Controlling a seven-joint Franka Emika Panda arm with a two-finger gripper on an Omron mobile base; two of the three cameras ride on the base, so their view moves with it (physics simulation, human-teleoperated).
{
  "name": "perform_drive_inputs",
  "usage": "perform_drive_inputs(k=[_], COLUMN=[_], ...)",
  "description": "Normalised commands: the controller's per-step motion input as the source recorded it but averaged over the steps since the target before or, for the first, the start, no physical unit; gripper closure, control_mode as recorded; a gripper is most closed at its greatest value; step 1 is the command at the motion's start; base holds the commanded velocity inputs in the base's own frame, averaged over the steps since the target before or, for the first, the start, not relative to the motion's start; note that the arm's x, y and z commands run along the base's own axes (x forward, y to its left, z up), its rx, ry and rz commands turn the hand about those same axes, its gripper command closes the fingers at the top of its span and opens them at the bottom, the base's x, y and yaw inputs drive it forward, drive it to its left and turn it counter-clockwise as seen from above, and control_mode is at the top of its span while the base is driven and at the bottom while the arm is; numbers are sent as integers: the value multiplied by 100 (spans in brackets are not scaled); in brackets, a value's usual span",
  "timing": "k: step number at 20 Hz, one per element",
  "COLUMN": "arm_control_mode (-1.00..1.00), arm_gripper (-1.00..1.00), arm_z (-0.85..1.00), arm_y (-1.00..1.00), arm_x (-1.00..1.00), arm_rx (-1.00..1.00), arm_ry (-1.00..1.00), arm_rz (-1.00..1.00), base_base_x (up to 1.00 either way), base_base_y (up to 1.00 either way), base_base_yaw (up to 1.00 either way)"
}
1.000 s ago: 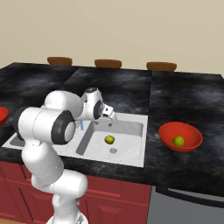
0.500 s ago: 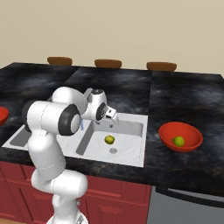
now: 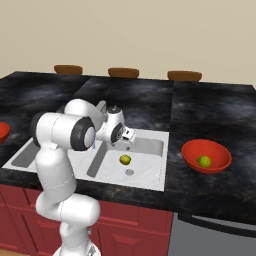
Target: Pick the pears from the sink and place them in one bowl. Place the mushroom in the other bowl. Then turn off the sink faucet.
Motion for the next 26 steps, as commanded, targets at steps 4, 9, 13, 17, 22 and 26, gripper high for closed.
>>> perform_drive_inputs(k=[4, 9, 13, 17, 22, 26], arm_control_mode=[-100, -100, -100, -100, -100, -100], arm_gripper=[-100, -100, -100, -100, -100, -100], arm_z=[-38, -30, -27, -29, -28, -27], arm_y=[-7, -2, 0, 0, 0, -2], arm_x=[15, 6, 0, 0, 0, 4], arm_rx=[0, 0, 0, 0, 0, 0], arm_ry=[0, 0, 0, 0, 0, 0], arm_rz=[0, 0, 0, 0, 0, 0], base_base_x=[0, 0, 0, 0, 0, 0], base_base_y=[0, 0, 0, 0, 0, 0], base_base_yaw=[0, 0, 0, 0, 0, 0])
